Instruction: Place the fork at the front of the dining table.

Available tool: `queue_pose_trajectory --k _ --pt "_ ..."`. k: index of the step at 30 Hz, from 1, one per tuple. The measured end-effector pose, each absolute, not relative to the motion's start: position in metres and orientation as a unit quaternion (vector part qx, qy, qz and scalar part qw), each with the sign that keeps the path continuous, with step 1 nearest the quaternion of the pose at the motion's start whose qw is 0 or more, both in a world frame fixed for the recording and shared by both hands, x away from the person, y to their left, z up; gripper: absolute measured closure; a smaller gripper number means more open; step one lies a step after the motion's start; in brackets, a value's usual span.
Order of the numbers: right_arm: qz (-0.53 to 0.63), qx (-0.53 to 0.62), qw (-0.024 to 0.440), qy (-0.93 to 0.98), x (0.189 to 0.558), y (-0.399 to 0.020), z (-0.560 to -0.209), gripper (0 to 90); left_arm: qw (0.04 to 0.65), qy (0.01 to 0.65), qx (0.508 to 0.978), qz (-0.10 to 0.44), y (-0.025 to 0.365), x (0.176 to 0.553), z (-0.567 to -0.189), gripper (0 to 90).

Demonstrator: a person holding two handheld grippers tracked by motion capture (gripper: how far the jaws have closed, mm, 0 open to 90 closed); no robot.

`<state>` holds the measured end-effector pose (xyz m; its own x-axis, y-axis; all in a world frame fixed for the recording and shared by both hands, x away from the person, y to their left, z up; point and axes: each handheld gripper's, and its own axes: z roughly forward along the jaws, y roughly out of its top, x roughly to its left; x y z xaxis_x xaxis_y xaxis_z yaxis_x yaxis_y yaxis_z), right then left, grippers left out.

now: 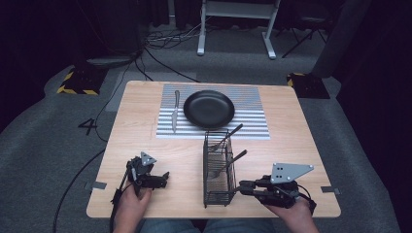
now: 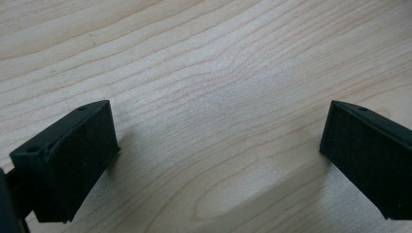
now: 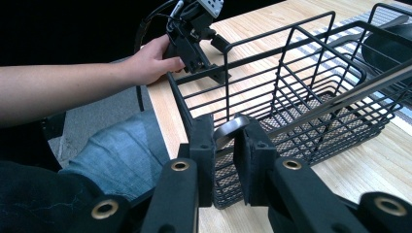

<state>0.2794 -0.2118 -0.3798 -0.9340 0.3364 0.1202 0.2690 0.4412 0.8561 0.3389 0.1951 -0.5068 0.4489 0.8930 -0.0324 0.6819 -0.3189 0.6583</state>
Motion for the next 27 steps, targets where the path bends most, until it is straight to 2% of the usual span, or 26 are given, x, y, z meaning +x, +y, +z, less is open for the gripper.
queue_pose_trajectory --k 9,10,11,27 --pt "0.51 0.169 0.052 0.842 0.28 -0.203 -0.368 80.9 0.307 0.496 0.794 0.172 0.195 0.339 -0.507 0.2" --pt "0.513 0.169 0.056 0.84 0.28 -0.201 -0.366 81.7 0.307 0.496 0.794 0.172 0.195 0.339 -0.507 0.2" --pt "0.516 0.163 0.073 0.838 0.281 -0.197 -0.36 86.4 0.307 0.496 0.794 0.172 0.195 0.339 -0.507 0.2" --pt "0.54 0.144 0.089 0.824 0.293 -0.189 -0.312 86.4 0.307 0.496 0.794 0.172 0.195 0.339 -0.507 0.2"
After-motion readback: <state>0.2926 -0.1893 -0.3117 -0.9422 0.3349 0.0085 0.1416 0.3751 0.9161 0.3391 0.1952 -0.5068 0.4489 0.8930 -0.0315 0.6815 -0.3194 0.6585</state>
